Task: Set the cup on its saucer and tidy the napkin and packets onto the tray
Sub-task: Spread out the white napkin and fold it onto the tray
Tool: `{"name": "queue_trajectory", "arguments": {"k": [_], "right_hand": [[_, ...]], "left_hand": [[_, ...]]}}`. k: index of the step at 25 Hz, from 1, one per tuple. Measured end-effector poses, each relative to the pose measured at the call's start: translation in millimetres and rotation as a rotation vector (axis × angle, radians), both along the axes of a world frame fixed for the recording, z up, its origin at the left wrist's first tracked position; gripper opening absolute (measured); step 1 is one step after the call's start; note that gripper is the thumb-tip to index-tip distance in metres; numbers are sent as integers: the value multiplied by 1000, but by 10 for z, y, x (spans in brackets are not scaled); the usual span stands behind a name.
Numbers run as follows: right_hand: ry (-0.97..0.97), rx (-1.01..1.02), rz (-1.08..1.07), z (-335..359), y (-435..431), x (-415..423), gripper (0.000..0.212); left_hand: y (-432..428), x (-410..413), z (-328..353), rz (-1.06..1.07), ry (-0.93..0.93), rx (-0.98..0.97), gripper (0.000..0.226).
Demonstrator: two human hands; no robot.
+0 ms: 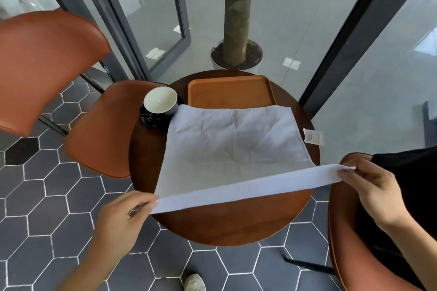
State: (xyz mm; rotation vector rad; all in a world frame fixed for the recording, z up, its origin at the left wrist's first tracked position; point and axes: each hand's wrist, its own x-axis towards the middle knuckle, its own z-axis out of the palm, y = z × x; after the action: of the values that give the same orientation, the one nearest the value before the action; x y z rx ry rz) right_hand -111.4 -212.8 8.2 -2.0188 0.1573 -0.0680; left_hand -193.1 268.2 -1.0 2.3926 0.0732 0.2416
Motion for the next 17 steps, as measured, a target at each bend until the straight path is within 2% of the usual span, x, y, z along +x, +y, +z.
{"name": "queue_trajectory", "arguments": {"k": [4,7,11,14,17], "right_hand": [[9,74,-44,26,176,100,17],[31,99,-125,-3,239,219,2],[93,74,-208,-94,251,486,8],[138,-2,-239,-175,261,725,12],[176,-115,-239,-263,267,1077,9]], "left_hand": [[147,223,3,33,20,-95,32],[182,451,-32,141,91,-263,35],[94,867,-62,246,71,-406,30],[-39,1263,-46,299,54,-384,24],[-132,1650,-14,304,49,-262,21]]}}
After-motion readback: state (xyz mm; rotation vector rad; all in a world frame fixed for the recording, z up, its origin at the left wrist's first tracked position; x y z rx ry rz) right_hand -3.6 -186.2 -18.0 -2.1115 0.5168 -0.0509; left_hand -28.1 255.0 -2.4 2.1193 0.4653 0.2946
